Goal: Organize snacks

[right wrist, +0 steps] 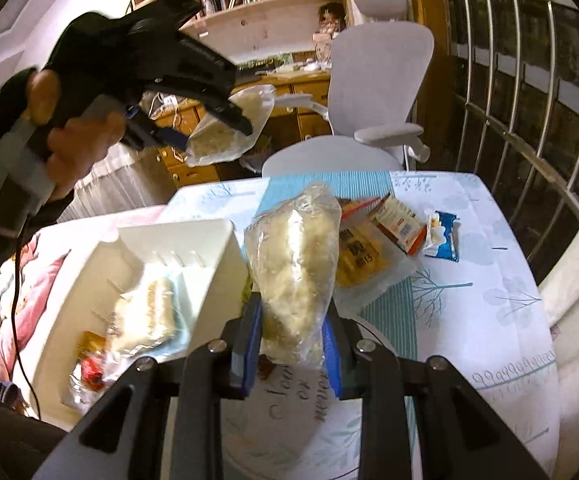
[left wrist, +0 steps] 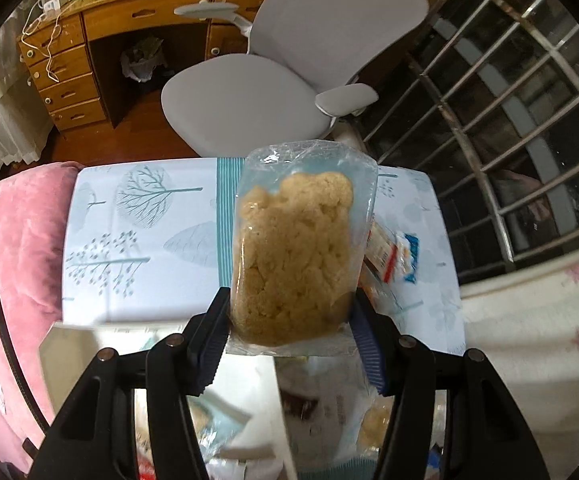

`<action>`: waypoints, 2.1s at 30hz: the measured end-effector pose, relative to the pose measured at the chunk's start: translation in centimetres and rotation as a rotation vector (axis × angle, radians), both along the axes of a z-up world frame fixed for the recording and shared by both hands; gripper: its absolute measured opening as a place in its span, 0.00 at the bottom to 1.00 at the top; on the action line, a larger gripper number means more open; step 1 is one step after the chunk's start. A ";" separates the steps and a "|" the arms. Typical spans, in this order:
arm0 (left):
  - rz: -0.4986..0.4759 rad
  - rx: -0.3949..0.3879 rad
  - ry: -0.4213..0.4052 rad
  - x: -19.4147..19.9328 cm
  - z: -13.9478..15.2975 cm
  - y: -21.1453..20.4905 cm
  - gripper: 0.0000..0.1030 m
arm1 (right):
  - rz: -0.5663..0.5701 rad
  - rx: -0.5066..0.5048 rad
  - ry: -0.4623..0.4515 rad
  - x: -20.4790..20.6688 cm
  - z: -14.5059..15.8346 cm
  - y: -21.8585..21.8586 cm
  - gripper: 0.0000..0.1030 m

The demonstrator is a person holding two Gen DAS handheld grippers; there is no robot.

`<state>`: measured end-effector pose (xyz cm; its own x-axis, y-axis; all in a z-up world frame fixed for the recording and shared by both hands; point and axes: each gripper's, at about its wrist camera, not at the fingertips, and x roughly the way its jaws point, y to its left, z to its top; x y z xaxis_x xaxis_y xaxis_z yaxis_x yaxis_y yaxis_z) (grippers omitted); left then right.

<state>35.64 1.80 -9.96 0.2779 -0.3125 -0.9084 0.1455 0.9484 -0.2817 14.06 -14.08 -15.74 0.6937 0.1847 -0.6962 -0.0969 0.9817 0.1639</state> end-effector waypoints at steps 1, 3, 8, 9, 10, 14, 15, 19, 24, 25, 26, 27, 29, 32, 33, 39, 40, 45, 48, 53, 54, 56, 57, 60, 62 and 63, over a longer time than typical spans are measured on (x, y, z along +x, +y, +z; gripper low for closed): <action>-0.004 -0.002 -0.004 -0.6 0.4 0.3 0.55 | -0.006 0.005 -0.004 -0.5 0.5 0.3 0.26; -0.014 -0.002 -0.013 -2.3 1.5 1.0 0.55 | -0.017 0.015 -0.011 -1.4 1.3 0.9 0.26; -0.036 -0.003 -0.023 -6.8 3.3 3.6 0.55 | -0.044 0.105 -0.009 -3.5 2.5 2.2 0.26; -0.040 -0.002 -0.022 -7.5 3.5 4.1 0.55 | -0.050 0.128 -0.009 -4.0 2.8 2.6 0.26; -0.044 0.000 -0.021 -8.4 3.5 4.6 0.55 | -0.053 0.138 -0.010 -4.4 2.9 2.9 0.26; -0.060 0.008 -0.007 -11.7 3.4 6.9 0.55 | -0.037 0.145 -0.004 -5.9 3.2 5.0 0.26; -0.063 0.010 -0.003 -12.6 3.2 7.5 0.55 | -0.032 0.149 0.002 -6.4 3.2 5.7 0.26; -0.069 0.018 0.019 -15.8 2.4 9.7 0.55 | -0.018 0.165 0.033 -7.6 2.7 7.7 0.26; -0.061 0.020 0.053 -18.8 0.8 11.6 0.55 | -0.010 0.203 0.075 -8.9 1.9 9.3 0.26; -0.062 0.021 0.061 -19.5 0.4 12.0 0.55 | -0.009 0.213 0.086 -9.0 1.6 9.5 0.26; -0.065 0.029 0.064 -20.1 0.1 12.3 0.55 | -0.007 0.221 0.097 -9.1 1.5 9.7 0.26; -0.066 0.037 0.063 -20.5 -0.2 12.5 0.55 | -0.006 0.228 0.106 -9.2 1.3 10.0 0.26; -0.064 0.045 0.064 -21.8 -0.7 13.1 0.55 | -0.005 0.247 0.121 -9.5 1.0 10.1 0.26; -0.037 0.042 0.085 -23.1 -1.6 14.0 0.55 | -0.011 0.269 0.134 -9.7 0.7 10.2 0.26; -0.032 0.041 0.092 -23.3 -1.9 14.2 0.58 | -0.019 0.264 0.138 -9.8 0.6 10.2 0.26; -0.026 0.030 0.106 -24.6 -2.3 14.6 0.78 | -0.056 0.258 0.169 -10.3 0.4 9.8 0.28; -0.023 0.028 0.100 -24.8 -2.2 14.6 0.81 | -0.060 0.256 0.172 -10.4 0.4 9.7 0.28; -0.014 0.016 0.067 -25.3 -1.7 14.0 0.82 | -0.089 0.238 0.189 -11.3 0.4 9.2 0.28; -0.013 -0.011 0.033 -26.0 -1.4 13.6 0.82 | -0.109 0.223 0.198 -12.1 0.5 8.9 0.28; -0.046 -0.036 -0.027 -26.5 -0.2 12.0 0.82 | -0.159 0.215 0.216 -13.2 0.5 7.5 0.28; -0.056 -0.038 -0.039 -26.5 0.0 11.6 0.82 | -0.170 0.217 0.220 -13.4 0.5 7.2 0.28; -0.077 -0.039 -0.054 -26.5 0.4 10.8 0.82 | -0.196 0.232 0.229 -13.8 0.4 6.3 0.28; -0.091 -0.039 -0.061 -26.5 0.5 10.3 0.82 | -0.203 0.243 0.232 -14.0 0.4 5.8 0.28; -0.115 -0.036 -0.073 -26.7 0.7 9.1 0.82 | -0.229 0.255 0.246 -14.4 0.1 4.6 0.28; -0.124 -0.033 -0.072 -26.7 0.7 8.4 0.82 | -0.240 0.263 0.261 -14.5 -0.3 3.9 0.28; -0.126 -0.030 -0.070 -26.5 0.6 7.8 0.82 | -0.244 0.268 0.271 -14.5 -0.5 3.5 0.28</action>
